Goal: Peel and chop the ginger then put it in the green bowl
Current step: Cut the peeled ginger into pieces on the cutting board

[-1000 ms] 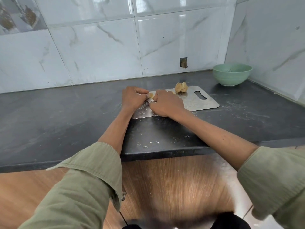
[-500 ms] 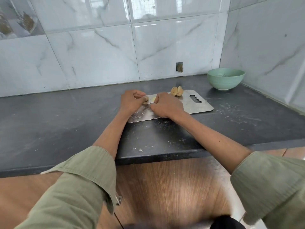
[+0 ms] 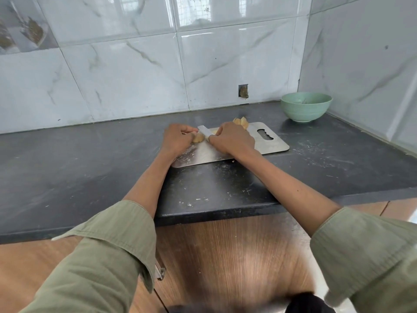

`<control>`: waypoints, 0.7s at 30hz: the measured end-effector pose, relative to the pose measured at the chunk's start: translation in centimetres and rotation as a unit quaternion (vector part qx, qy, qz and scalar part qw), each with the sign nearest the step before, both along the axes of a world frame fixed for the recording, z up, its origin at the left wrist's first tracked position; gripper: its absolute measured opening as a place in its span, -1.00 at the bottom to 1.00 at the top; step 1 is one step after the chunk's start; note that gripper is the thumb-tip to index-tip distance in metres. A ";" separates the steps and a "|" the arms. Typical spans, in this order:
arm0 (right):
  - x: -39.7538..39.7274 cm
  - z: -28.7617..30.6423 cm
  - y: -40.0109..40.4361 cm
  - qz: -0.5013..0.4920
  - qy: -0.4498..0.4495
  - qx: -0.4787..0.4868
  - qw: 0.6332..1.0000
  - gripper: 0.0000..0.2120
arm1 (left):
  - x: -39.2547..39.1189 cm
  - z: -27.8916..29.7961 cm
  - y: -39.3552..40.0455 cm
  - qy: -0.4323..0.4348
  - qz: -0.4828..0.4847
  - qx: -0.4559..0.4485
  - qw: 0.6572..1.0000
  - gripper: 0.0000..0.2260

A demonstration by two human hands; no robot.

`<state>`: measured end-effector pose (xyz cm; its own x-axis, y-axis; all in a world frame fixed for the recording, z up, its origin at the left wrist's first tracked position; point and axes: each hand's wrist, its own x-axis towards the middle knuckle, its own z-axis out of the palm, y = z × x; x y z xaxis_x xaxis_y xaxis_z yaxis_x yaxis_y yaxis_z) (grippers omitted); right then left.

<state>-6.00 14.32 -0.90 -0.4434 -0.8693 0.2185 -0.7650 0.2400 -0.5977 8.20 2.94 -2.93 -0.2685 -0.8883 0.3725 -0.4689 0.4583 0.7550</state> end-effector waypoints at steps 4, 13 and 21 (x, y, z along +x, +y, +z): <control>-0.1 0.2 0.1 0.004 -0.006 -0.002 1.000 -0.68 | 0.3 0.1 0.0 0.027 0.002 0.018 0.999 -0.86; 0.0 0.4 0.5 0.021 0.006 -0.023 1.000 -0.75 | 0.2 -0.3 -0.1 0.024 -0.004 0.001 1.000 -0.79; 0.3 0.3 -0.1 0.021 0.003 -0.033 0.999 -0.71 | 0.1 -0.1 0.6 0.042 -0.014 -0.002 0.999 -0.86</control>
